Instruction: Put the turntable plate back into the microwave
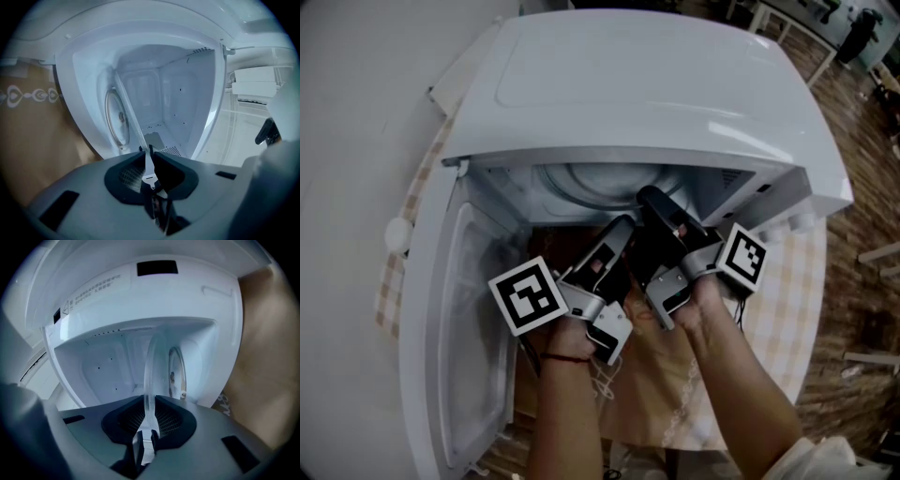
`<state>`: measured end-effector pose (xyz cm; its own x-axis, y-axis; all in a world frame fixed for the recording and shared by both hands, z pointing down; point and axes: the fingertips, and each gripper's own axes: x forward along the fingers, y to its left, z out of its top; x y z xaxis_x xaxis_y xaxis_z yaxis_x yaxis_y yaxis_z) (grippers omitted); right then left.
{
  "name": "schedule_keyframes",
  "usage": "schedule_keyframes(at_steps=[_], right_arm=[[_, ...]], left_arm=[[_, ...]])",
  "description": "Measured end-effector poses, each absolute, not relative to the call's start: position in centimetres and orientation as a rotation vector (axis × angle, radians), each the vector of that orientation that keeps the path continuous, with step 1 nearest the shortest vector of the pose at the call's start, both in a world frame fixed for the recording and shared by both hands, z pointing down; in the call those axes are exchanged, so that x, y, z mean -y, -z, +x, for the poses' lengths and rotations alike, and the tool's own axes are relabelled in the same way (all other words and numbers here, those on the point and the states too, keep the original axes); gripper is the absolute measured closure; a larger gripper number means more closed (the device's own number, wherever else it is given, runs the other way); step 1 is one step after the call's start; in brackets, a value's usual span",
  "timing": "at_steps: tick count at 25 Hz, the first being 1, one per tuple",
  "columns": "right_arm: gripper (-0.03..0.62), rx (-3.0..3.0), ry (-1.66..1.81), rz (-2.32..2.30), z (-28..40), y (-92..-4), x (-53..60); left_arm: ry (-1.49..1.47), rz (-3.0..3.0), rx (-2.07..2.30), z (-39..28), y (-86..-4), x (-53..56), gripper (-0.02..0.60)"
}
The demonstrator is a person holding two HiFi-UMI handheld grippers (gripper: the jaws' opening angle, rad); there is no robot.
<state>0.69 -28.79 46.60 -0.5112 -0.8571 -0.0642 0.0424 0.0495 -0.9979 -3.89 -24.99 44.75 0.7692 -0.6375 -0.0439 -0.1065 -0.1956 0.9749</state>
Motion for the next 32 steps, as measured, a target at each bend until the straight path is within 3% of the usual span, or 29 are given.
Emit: schedule_keyframes(at_steps=[21,24,28,32], right_arm=[[0.523,-1.474,1.681,-1.082,0.8,-48.7,29.1],[0.485,-1.441,1.664,-1.119,1.1,-48.3,29.3],[0.386,-1.510,1.703,-1.130,0.6,-47.8,29.5],[0.347,-1.459,1.688,-1.166,1.2,-47.5,29.5]], left_arm=[[0.548,1.682,0.676,-4.6,-44.2,25.6,0.523],[0.554,1.661,0.690,-4.7,-44.2,25.4,0.523],[0.541,1.659,0.708,-5.0,-44.2,25.1,0.523],[0.534,1.659,0.713,-5.0,-44.2,25.0,0.525]])
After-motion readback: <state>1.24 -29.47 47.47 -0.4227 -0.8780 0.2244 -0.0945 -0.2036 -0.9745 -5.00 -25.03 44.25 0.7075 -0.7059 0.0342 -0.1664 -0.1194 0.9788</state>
